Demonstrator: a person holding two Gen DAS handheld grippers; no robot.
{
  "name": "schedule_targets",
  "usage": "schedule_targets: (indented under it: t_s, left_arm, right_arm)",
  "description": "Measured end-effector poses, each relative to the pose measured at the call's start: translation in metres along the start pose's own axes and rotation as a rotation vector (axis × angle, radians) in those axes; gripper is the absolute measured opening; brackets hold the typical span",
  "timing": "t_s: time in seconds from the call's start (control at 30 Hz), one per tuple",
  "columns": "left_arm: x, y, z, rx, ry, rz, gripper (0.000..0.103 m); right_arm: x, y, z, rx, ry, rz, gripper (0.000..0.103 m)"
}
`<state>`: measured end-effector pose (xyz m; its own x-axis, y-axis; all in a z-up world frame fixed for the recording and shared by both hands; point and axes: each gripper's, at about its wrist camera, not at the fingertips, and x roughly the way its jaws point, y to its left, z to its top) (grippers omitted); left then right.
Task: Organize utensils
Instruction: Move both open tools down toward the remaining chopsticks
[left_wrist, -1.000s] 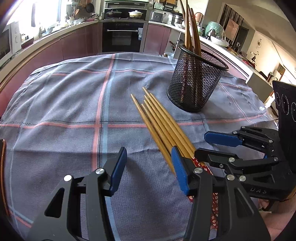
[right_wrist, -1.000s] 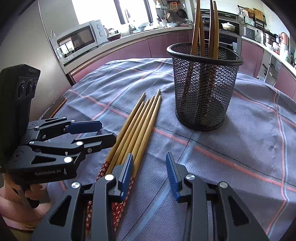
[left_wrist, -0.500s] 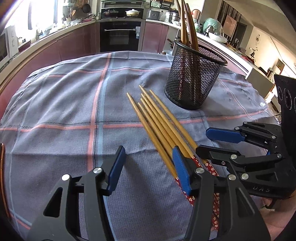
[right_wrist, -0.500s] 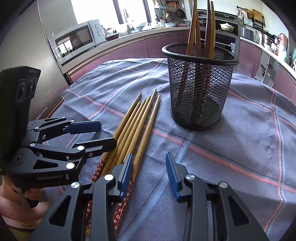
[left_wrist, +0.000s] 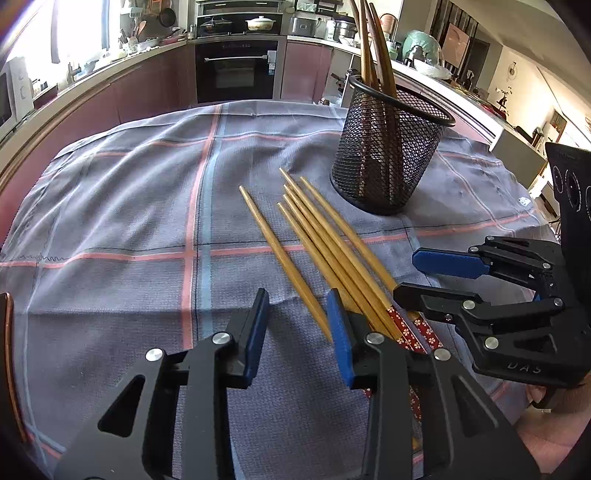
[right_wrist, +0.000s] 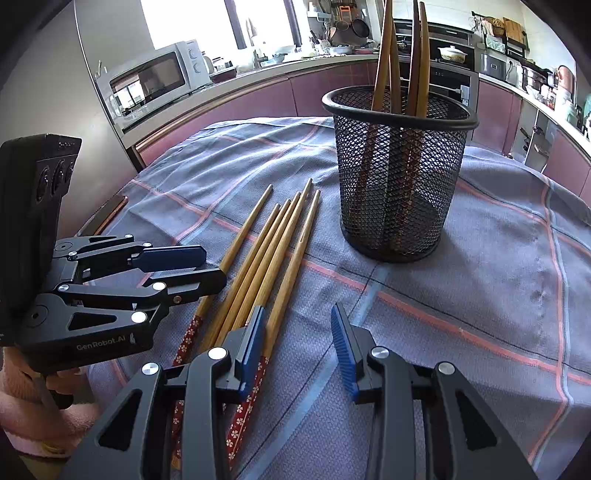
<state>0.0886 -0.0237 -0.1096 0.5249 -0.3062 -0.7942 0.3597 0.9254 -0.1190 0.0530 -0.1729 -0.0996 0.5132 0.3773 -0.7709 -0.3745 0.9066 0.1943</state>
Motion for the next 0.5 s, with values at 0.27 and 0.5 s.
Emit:
schedule_targets:
  t_s: [0.27,0.5]
  left_arm:
    - [0.004,0.004,0.006,-0.012,0.012,0.013,0.028]
    - [0.009,0.003,0.012,-0.017,0.011,0.031,0.026]
  right_arm:
    - [0.005,0.006,0.006,-0.025,-0.004,-0.018,0.034]
    - [0.014,0.011,0.013,-0.048,-0.006,-0.044,0.029]
